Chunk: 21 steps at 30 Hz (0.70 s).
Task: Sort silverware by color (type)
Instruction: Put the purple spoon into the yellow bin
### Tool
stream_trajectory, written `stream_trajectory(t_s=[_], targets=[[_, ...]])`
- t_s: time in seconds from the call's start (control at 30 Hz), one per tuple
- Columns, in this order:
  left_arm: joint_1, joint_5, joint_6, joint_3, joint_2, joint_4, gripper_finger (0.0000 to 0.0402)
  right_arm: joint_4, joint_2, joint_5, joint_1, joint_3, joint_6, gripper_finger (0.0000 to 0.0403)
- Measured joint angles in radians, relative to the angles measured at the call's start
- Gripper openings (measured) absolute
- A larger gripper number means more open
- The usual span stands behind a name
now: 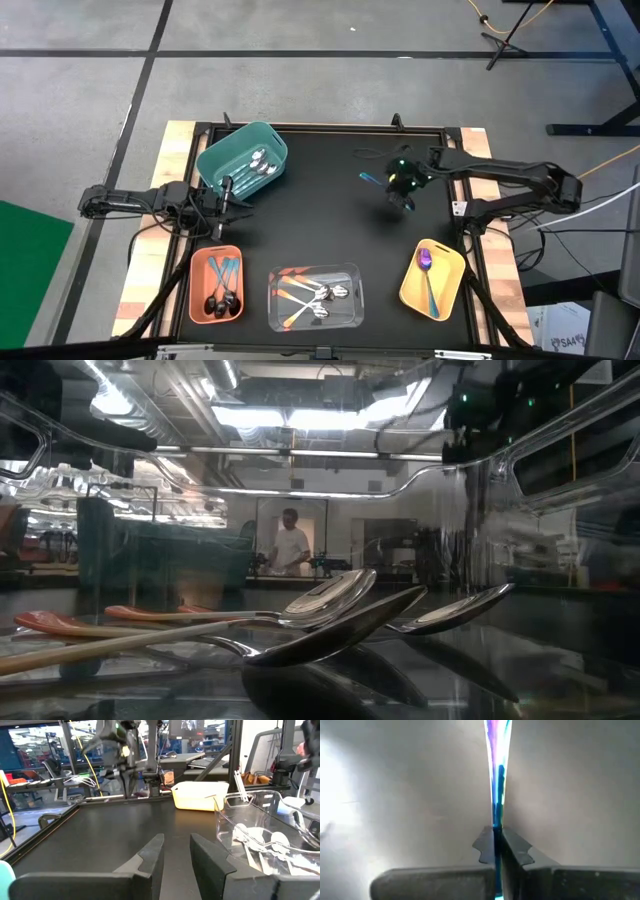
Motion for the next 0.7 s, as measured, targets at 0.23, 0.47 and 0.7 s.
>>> stream_trajectory(t_s=[0.23, 0.47, 0.7], targets=[[0.000, 0.000, 0.000, 0.000, 0.000, 0.000, 0.0089, -0.015, -0.058, -0.237, 0.012, 0.073, -0.205, 0.0000], [0.000, 0.000, 0.000, 0.000, 0.000, 0.000, 0.0089, -0.160, -0.099, -0.177, 0.175, 0.139, -0.388, 0.0000], [0.000, 0.000, 0.000, 0.000, 0.000, 0.000, 0.0089, -0.300, -0.100, -0.066, 0.414, 0.203, -0.383, 0.0000]])
